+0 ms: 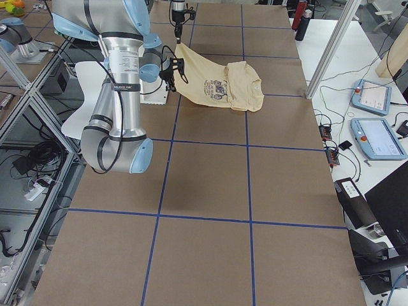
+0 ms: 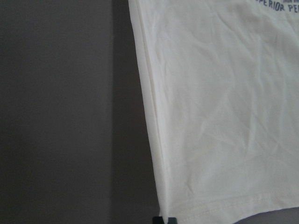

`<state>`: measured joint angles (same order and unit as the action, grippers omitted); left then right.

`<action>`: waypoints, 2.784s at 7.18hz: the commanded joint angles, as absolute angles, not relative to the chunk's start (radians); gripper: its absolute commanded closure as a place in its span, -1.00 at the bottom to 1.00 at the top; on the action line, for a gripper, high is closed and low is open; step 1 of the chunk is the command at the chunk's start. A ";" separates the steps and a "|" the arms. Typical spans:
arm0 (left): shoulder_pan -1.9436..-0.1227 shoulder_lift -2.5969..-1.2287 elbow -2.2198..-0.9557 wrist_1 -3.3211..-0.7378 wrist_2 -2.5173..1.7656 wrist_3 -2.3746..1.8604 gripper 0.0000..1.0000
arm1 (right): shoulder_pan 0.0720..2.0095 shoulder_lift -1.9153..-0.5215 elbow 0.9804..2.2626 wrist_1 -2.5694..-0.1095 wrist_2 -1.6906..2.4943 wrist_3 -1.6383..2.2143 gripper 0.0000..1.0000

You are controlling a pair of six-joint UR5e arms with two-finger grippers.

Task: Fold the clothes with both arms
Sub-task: 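Grasp both hem corners and lift them up over the shirt toward the collar, then carry the hem with both grippers past the collar and lay it down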

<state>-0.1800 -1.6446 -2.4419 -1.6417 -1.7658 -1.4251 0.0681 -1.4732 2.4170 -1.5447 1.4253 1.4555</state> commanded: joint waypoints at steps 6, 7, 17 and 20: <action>-0.493 -1.856 -2.180 -1.638 -1.756 -1.319 1.00 | 0.356 -1.148 2.119 -1.543 1.422 1.401 1.00; -0.533 -1.899 -2.140 -1.640 -1.755 -1.319 1.00 | 0.392 -1.105 2.079 -1.543 1.424 1.390 1.00; -0.747 -2.221 -1.437 -1.873 -1.661 -1.124 1.00 | 0.634 -0.764 1.369 -1.332 1.496 1.287 1.00; -0.755 -2.206 -1.381 -1.937 -1.661 -0.987 1.00 | 0.653 -0.782 1.359 -1.322 1.522 1.244 1.00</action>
